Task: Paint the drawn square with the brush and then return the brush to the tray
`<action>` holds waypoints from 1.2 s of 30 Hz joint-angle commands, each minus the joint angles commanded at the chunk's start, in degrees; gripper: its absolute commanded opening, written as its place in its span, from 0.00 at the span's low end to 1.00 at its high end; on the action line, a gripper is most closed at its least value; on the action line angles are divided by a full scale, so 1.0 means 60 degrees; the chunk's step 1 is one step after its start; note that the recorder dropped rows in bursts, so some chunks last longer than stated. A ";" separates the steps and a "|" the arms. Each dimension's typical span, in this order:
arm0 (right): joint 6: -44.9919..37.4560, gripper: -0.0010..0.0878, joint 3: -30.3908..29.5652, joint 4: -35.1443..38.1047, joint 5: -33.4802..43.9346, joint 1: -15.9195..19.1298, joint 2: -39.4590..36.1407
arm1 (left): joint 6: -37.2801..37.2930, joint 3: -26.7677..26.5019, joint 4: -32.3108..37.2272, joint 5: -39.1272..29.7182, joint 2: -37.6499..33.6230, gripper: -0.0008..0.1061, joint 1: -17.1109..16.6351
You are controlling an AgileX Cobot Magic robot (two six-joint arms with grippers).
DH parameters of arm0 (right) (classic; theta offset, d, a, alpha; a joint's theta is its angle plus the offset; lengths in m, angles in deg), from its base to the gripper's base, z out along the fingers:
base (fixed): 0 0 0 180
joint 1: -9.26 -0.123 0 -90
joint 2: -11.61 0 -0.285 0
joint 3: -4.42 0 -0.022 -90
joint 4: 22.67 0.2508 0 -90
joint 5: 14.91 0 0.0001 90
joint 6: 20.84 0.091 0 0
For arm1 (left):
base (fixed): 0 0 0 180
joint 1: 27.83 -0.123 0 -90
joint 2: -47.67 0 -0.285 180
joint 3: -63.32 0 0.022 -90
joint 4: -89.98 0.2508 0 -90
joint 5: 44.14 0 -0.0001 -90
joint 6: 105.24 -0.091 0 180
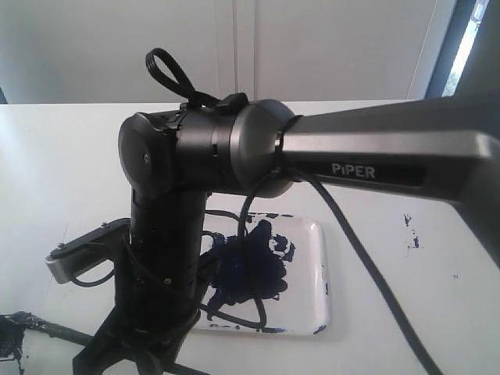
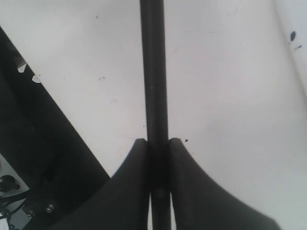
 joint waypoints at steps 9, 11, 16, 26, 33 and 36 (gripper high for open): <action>0.0460 0.01 -0.0020 -0.0862 0.0000 0.0000 0.1663 | 0.0000 0.0000 -0.0008 0.0019 0.0000 0.54 0.0000; 0.0767 0.01 -0.0149 -0.1556 0.0000 0.0000 0.2088 | 0.0000 0.0000 -0.0053 -0.0008 0.0039 0.54 0.0000; 0.1247 0.01 -0.1224 -0.3058 0.0000 0.0038 0.3164 | 0.0000 -0.0205 -0.0053 -0.0426 0.0750 0.51 0.0000; 0.2312 0.01 -0.4617 -0.5229 0.0000 0.0038 0.4449 | 0.0000 -0.0229 -0.0053 -0.1211 0.3379 0.42 0.0000; 0.2930 0.01 -0.5475 -0.5834 0.0000 0.0038 0.4938 | -0.2193 -0.0229 -0.2171 -0.2035 0.5312 0.35 0.0000; 0.3179 0.01 -0.5783 -0.5972 0.0000 0.0038 0.5176 | -0.2330 -0.0229 -0.2344 -0.2446 0.6031 0.32 0.0000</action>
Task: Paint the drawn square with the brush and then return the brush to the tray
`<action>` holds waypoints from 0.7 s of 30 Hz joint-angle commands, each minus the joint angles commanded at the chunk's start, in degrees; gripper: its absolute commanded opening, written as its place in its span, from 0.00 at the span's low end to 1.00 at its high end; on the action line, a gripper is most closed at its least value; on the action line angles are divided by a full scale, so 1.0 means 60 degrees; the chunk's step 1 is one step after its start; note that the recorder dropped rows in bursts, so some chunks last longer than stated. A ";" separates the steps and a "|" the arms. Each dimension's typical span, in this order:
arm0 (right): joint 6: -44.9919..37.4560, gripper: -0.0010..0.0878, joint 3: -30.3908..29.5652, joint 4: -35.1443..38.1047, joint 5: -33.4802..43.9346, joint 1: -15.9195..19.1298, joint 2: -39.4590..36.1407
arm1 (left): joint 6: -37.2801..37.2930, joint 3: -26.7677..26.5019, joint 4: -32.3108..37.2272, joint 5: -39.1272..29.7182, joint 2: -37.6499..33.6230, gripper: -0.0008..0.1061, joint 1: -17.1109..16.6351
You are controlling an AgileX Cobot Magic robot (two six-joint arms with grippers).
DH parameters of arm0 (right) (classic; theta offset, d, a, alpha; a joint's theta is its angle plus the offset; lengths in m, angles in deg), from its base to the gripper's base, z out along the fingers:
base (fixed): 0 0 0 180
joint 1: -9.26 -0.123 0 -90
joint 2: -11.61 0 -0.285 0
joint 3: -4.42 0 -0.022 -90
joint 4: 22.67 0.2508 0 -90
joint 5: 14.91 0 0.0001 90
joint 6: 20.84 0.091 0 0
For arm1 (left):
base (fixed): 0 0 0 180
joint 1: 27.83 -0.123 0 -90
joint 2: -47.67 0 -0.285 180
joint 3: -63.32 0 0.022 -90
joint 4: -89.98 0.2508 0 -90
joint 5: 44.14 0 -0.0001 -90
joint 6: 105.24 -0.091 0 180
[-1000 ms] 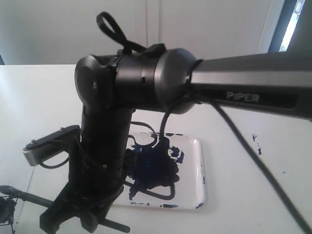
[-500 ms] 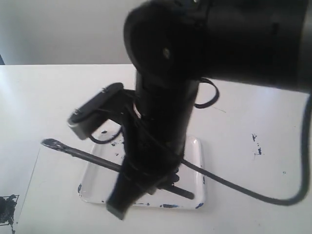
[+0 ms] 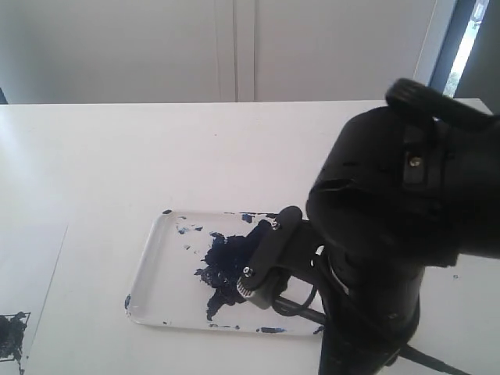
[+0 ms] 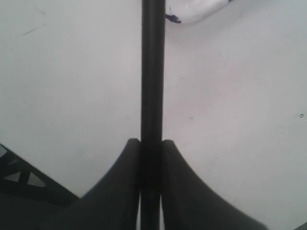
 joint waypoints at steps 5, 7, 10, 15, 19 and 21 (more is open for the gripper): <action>0.0598 0.01 -0.0691 -0.0479 0.0000 0.0000 0.0133 | 0.0000 0.0000 -0.0066 -0.0674 0.0901 0.28 0.0498; 0.0598 0.01 -0.0966 -0.0499 0.0000 0.0000 0.0133 | 0.0000 0.0000 -0.0029 -0.0964 0.1204 0.28 0.0685; 0.0697 0.01 -0.1222 -0.0557 0.0000 0.0000 0.0112 | 0.0000 0.0000 0.0101 -0.1186 0.1537 0.28 0.0788; 0.1016 0.01 -0.1225 -0.0982 0.0000 0.0000 -0.0145 | 0.0021 0.0000 0.0058 -0.1721 0.1971 0.22 0.0788; 0.1040 0.06 -0.1225 -0.1017 0.0000 0.0000 -0.0429 | 0.0021 0.0020 0.0058 -0.1906 0.2257 0.21 0.0788; 0.1040 0.13 -0.1225 -0.0973 0.0000 0.0000 -0.0573 | 0.0021 0.0020 0.0058 -0.1954 0.2349 0.21 0.0788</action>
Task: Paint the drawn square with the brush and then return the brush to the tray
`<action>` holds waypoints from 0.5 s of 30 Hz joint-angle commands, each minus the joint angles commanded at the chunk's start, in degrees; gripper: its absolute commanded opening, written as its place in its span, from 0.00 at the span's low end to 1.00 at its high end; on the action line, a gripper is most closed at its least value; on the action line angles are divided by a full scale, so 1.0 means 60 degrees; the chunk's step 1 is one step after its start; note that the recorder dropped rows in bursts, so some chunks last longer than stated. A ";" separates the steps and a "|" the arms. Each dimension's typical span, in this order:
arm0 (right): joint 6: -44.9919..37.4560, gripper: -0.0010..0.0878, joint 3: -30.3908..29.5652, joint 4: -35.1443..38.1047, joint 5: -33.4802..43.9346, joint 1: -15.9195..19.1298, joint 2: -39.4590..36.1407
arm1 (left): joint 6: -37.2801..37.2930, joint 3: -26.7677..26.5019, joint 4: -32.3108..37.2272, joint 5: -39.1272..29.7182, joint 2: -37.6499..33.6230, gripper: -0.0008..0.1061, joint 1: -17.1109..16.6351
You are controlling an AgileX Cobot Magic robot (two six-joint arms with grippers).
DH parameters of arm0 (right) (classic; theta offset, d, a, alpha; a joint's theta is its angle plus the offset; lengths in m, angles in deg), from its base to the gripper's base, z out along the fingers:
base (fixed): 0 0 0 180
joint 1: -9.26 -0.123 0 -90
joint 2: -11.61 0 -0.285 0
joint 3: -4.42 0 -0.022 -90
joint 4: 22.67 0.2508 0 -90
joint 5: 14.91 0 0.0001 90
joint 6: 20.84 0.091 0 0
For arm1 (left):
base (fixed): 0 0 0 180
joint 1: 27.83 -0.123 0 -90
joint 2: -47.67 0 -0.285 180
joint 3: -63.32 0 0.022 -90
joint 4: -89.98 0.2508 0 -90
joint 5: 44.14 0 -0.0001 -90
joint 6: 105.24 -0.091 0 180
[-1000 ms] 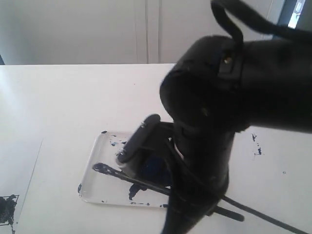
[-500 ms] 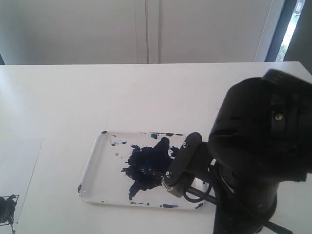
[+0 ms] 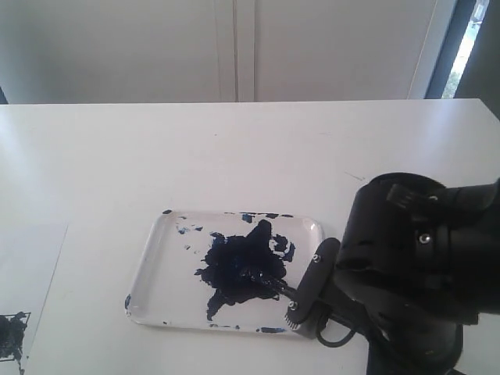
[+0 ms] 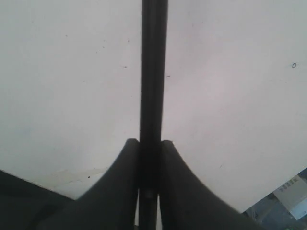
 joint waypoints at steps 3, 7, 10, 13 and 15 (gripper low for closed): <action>0.0000 0.26 0.0000 -0.0005 0.0000 0.0000 -0.0156 | 0.0000 0.0000 -0.0014 -0.0059 0.0023 0.21 0.0000; 0.0083 0.40 0.0000 -0.0024 0.0000 0.0000 -0.0179 | 0.0000 0.0000 -0.0014 -0.0057 0.0040 0.21 0.0000; 0.0287 0.44 0.0000 -0.0377 0.0000 0.0000 -0.0179 | -0.0019 0.0000 -0.0041 -0.0057 0.0040 0.21 0.0000; 0.0350 0.44 0.0085 -0.0682 0.0000 0.0000 -0.0111 | -0.0019 0.0000 -0.0153 -0.0183 0.0241 0.20 0.0013; 0.0350 0.44 0.0241 -0.0703 0.0000 0.0000 0.0102 | -0.0123 0.0000 -0.0385 -0.0271 0.0456 0.17 0.0013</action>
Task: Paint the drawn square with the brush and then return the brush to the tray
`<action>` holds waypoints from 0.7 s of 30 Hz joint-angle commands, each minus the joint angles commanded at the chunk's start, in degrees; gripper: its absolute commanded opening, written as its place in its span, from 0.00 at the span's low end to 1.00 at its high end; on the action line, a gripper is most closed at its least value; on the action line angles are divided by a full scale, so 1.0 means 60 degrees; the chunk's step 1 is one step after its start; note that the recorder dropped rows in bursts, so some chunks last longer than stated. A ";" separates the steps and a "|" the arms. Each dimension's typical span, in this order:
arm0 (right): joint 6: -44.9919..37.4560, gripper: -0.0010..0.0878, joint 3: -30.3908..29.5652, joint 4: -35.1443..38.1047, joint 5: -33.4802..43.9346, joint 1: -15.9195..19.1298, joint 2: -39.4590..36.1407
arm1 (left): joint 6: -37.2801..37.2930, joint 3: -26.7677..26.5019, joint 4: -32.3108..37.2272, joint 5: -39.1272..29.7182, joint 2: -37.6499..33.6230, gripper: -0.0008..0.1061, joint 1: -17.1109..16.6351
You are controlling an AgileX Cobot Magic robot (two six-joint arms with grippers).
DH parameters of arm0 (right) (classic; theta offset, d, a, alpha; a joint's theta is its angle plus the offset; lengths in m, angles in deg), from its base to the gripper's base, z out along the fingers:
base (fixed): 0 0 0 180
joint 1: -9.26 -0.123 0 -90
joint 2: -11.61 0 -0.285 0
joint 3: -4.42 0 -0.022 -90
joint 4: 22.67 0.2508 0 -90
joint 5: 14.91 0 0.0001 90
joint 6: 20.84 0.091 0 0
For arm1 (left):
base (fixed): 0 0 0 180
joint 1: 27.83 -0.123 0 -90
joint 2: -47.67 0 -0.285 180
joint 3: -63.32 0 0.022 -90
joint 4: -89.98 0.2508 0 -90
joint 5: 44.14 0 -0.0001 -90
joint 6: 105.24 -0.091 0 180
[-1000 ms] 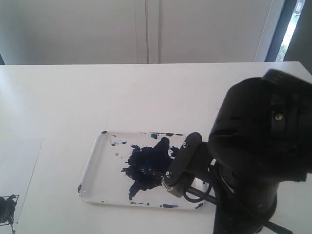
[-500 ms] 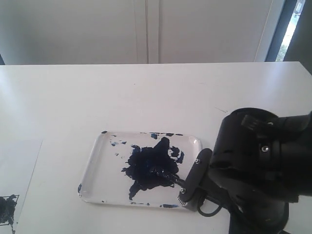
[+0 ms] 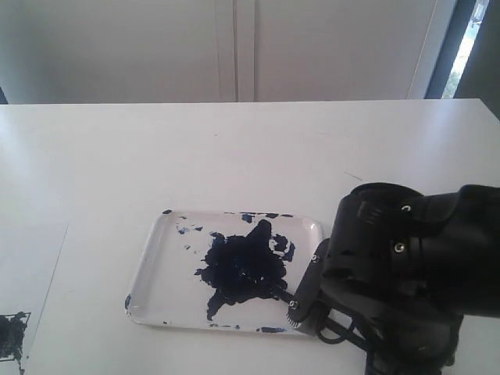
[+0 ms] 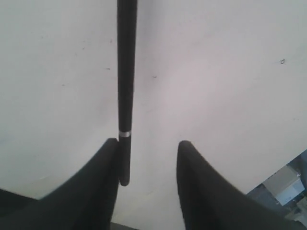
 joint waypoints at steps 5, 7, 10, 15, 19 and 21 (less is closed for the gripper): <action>0.0000 0.44 0.0548 -0.0001 0.0000 0.0000 0.1663 | -0.0147 0.0000 -0.0720 -0.0106 0.0990 0.07 0.0000; 0.0000 0.44 0.0686 0.0057 -0.0160 0.0000 0.2643 | -0.0129 0.0000 -0.0975 0.0078 0.1605 0.07 0.0000; 0.0363 0.44 0.0727 0.0052 -0.2295 0.0000 0.4405 | -0.0081 0.0000 -0.1289 0.0765 0.2447 0.07 -0.0065; 0.1957 0.35 0.0407 -0.1481 -0.5863 0.0000 0.6630 | -0.0971 0.0014 -0.1485 0.2302 0.2919 0.04 -0.0287; 0.2740 0.01 -0.0206 -0.3589 -0.7181 0.0000 0.7375 | -0.3580 0.0450 -0.3555 0.3595 0.2901 0.01 -0.0795; 0.3189 0.01 -0.0503 -0.3933 -0.7227 0.0000 0.7393 | -0.5221 0.0796 -0.5198 0.3287 0.2901 0.01 -0.0924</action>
